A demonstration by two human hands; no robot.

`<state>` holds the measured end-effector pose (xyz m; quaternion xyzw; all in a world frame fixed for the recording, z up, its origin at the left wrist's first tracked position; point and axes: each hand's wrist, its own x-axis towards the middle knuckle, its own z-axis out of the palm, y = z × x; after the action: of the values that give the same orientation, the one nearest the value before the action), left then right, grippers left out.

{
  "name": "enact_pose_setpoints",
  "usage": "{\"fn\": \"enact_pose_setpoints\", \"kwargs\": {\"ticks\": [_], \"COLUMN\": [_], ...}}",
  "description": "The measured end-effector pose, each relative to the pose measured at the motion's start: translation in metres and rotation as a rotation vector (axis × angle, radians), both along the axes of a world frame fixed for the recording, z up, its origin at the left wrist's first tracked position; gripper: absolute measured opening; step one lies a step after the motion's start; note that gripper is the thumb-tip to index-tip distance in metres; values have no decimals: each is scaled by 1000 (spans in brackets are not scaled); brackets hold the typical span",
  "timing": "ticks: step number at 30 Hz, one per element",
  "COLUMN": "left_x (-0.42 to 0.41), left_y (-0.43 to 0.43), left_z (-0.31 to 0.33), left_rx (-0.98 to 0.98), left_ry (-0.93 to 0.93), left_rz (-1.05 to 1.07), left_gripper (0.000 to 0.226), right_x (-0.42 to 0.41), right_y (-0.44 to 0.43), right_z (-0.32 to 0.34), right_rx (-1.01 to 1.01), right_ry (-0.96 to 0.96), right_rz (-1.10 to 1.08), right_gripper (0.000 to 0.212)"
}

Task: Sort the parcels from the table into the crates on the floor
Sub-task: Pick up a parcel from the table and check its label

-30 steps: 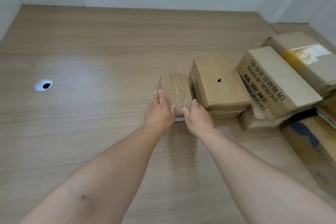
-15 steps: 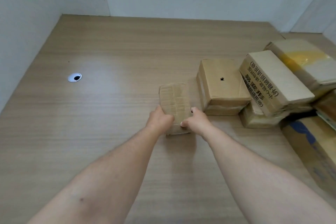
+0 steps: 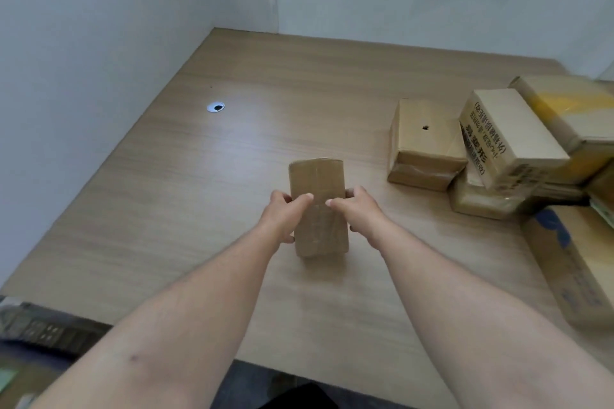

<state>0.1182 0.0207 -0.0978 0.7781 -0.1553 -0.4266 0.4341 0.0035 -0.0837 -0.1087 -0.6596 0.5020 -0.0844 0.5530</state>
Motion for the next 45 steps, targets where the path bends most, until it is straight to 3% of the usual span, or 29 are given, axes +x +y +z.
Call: {"fn": "enact_pose_setpoints", "kwargs": {"ticks": [4, 9, 12, 19, 20, 23, 25, 29, 34, 38, 40, 43, 45], "left_x": [-20, -35, -39, -38, -37, -32, -28, -20, -17, -11, -6, 0, 4], "left_y": [37, 79, 105, 158, 163, 178, 188, 210, 251, 297, 326, 371, 401], "left_z": [10, 19, 21, 26, 27, 27, 25, 20, 10, 6, 2, 0, -1], "left_rx": [-41, -50, -38, -64, -74, -78, -51, -12, -58, -88, -65, -47, -51], "left_ry": [27, -27, -51, -58, -54, -52, -67, -86, 24, 48, -25, -93, -102], "left_rz": [96, 140, 204, 336, 344, 360, 363, 329, 397, 539, 593, 616, 621], "left_gripper": [74, 69, 61, 43, 41, 36, 44, 62, 27, 15, 24, 71, 65], "right_x": [-10, -15, -17, -2, -1, 5, 9, 18, 33, 46, 54, 69, 79], "right_y": [23, 59, 79, 112, 116, 126, 135, 156, 197, 243, 269, 310, 339], "right_z": [14, 19, 16, 30, 31, 34, 35, 31, 25, 20, 16, 11, 9], "right_rx": [6, -23, -32, 66, 77, 90, 30, -48, 40, 84, 25, 13, -25], "right_ry": [-28, -11, -34, -174, -193, -210, -172, -117, -93, -90, -108, -147, -138], "right_rz": [56, 129, 186, 318, 348, 461, 540, 607, 621, 639, 652, 671, 739], "right_gripper": [75, 97, 85, 18, 19, 59, 66, 48, 26, 8, 10, 34, 55]}}
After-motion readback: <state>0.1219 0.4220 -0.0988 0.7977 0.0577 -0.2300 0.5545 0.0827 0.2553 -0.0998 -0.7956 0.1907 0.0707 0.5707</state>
